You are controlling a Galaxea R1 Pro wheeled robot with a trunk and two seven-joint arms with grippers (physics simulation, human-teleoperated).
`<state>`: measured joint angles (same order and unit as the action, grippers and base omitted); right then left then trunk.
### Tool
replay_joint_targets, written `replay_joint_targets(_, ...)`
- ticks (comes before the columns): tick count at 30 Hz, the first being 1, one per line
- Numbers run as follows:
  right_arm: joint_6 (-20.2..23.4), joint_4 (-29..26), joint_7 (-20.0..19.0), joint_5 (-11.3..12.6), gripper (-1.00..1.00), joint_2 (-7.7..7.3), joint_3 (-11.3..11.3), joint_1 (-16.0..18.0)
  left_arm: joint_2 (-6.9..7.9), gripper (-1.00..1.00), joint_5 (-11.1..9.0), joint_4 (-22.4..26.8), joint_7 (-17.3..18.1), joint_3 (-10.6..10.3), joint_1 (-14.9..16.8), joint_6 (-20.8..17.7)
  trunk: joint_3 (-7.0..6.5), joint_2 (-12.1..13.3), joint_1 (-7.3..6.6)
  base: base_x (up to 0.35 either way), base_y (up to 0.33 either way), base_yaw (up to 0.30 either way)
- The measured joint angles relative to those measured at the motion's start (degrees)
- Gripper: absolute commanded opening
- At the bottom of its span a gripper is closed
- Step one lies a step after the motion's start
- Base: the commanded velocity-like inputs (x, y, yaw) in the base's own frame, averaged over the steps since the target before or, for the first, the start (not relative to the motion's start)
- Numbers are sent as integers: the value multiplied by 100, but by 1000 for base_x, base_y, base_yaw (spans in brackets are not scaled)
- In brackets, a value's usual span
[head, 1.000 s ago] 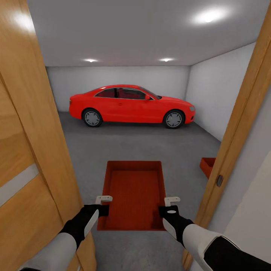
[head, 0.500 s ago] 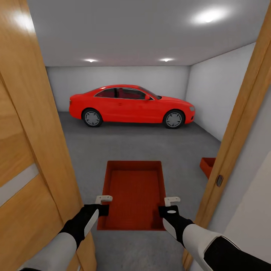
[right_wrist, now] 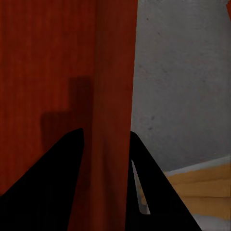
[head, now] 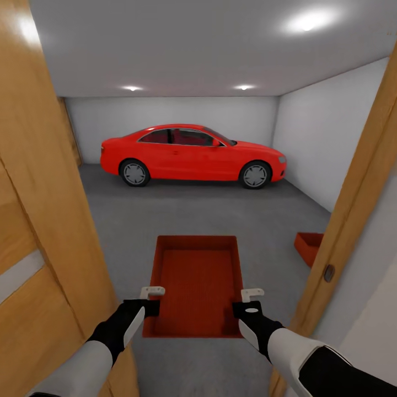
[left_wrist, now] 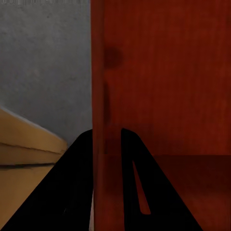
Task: Move the two storage containers from the living room to the garage. In the garage, place one container on the floor and stack the other container on top of it (either order is fine).
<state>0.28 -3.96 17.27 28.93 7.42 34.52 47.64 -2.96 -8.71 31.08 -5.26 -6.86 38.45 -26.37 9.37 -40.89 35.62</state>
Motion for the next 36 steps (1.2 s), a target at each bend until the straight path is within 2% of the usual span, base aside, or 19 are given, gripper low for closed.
replay_joint_targets(12, -1, -4, 7, -3, -100, 0, 6, -1, 1, -100, -2, -15, 7, 2, 0, 20, 0, 0, 0, 302, 0, 0)
replay_joint_targets(36, 0, -2, 10, 3, -100, 9, -3, -2, 12, -100, -16, 12, 0, -12, -1, -13, 0, 1, 3, 9, 0, -23)
